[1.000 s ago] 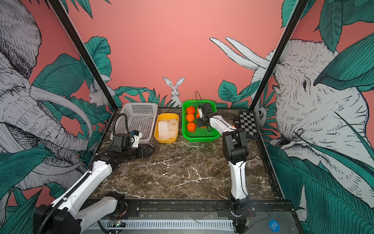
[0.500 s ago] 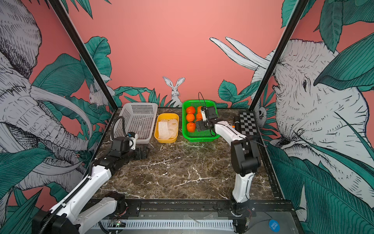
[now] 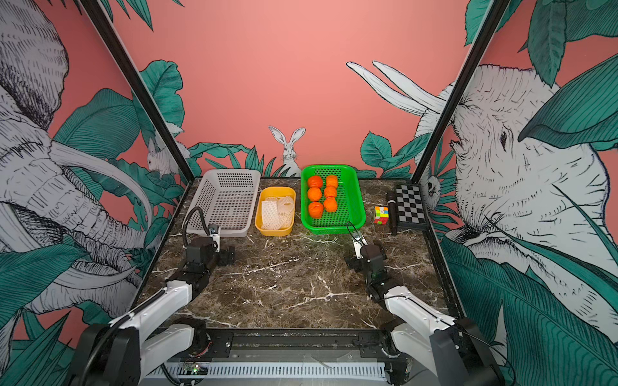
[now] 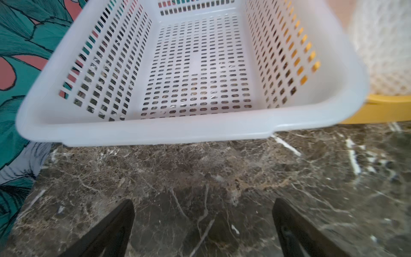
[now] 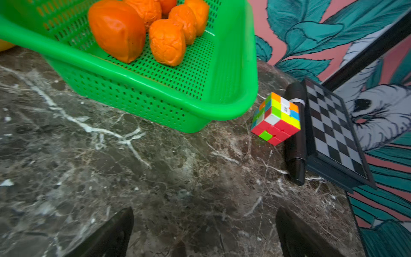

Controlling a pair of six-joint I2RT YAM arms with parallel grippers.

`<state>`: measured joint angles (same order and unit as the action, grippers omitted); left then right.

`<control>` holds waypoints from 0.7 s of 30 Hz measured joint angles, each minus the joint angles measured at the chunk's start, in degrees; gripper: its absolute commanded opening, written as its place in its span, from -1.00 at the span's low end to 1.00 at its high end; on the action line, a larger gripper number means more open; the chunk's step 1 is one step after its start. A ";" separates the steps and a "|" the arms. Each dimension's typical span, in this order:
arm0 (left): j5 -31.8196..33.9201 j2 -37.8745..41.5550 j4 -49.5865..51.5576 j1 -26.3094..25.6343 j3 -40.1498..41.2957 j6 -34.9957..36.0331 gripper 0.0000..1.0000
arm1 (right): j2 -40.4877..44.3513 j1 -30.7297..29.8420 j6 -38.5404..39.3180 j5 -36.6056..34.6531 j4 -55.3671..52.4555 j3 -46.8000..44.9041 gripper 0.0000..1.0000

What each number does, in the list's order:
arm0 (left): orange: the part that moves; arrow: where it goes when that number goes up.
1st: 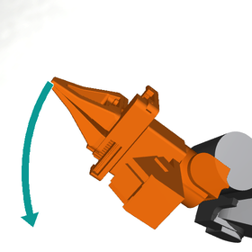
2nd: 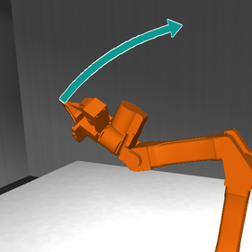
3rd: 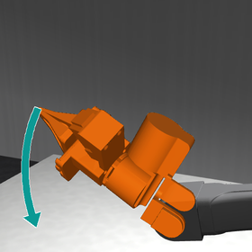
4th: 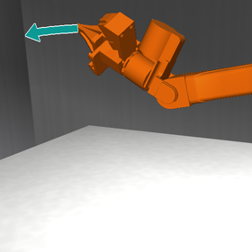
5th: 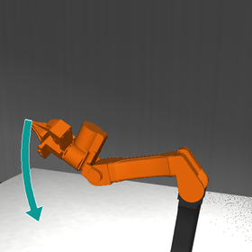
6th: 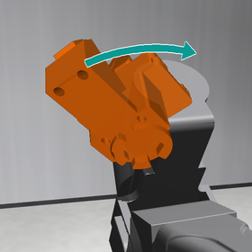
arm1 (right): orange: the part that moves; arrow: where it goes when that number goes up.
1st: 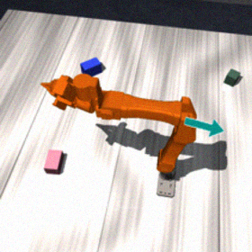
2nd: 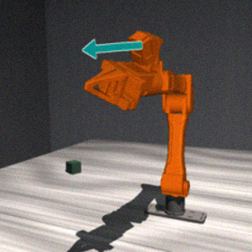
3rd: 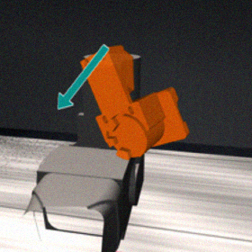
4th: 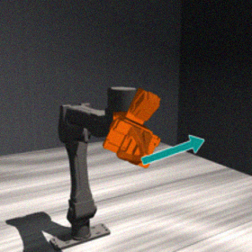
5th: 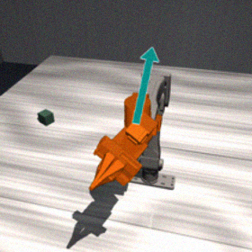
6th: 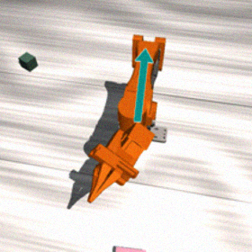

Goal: Remove foam nets from oranges
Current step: Reset both arms

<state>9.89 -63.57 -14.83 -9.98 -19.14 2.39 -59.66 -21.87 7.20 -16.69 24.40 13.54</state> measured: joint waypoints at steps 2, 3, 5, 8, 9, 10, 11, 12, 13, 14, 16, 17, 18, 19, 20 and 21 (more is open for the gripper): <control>-2.19 -2.93 -4.66 0.07 0.76 2.23 0.97 | -1.22 1.44 0.66 -0.90 6.93 -3.63 0.98; -2.95 -3.78 -6.45 0.07 0.87 3.28 0.96 | -1.97 2.08 0.87 -0.87 9.35 -4.74 0.98; -4.85 -5.42 -10.95 0.07 0.92 5.40 0.95 | -4.90 3.67 1.27 -0.37 15.58 -6.45 0.98; -6.82 -7.87 -16.70 0.07 0.90 7.76 0.94 | -11.23 5.14 2.40 0.04 24.35 -6.45 0.98; -7.48 -9.11 -18.60 0.11 0.90 8.35 0.95 | -13.35 5.44 2.73 0.02 26.38 -6.03 0.98; -7.93 -10.47 -20.50 0.17 0.87 9.05 0.95 | -15.26 5.66 3.10 0.00 27.96 -5.38 0.98; -8.44 -11.78 -22.14 0.22 0.81 9.60 0.93 | -16.81 6.12 3.45 0.07 29.44 -4.76 0.98; -8.87 -13.31 -24.04 0.39 0.72 10.10 0.93 | -18.43 6.62 3.61 0.20 31.34 -4.11 0.98; -9.27 -14.86 -25.99 0.68 0.72 10.45 0.93 | -19.87 7.26 3.58 0.17 33.40 -3.63 0.98; -9.46 -16.04 -27.26 0.96 0.72 10.56 0.93 | -20.85 7.89 3.45 0.20 34.62 -3.32 0.98; -9.57 -18.53 -30.18 2.19 0.72 10.36 0.93 | -22.91 10.01 2.82 1.01 37.16 -2.86 0.98; -9.53 -19.50 -31.50 2.84 0.74 10.08 0.93 | -23.76 10.80 2.34 1.20 38.01 -2.73 0.98; -9.44 -20.68 -33.27 3.45 0.79 9.84 0.94 | -24.74 11.61 1.92 1.42 38.51 -2.45 0.98; -9.33 -22.01 -35.19 3.82 0.81 9.64 0.96 | -25.79 12.28 1.46 1.57 38.82 -2.03 0.98; -9.22 -23.32 -37.09 4.15 0.87 9.49 0.97 | -26.84 12.81 0.94 1.68 39.04 -1.49 0.98; -8.92 -24.63 -38.75 4.33 0.90 9.29 0.98 | -28.15 13.25 0.50 1.70 39.23 -0.70 0.98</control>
<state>0.97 -88.20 -53.58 -5.65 -18.24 11.68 -87.81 -8.62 7.70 -14.98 63.64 12.84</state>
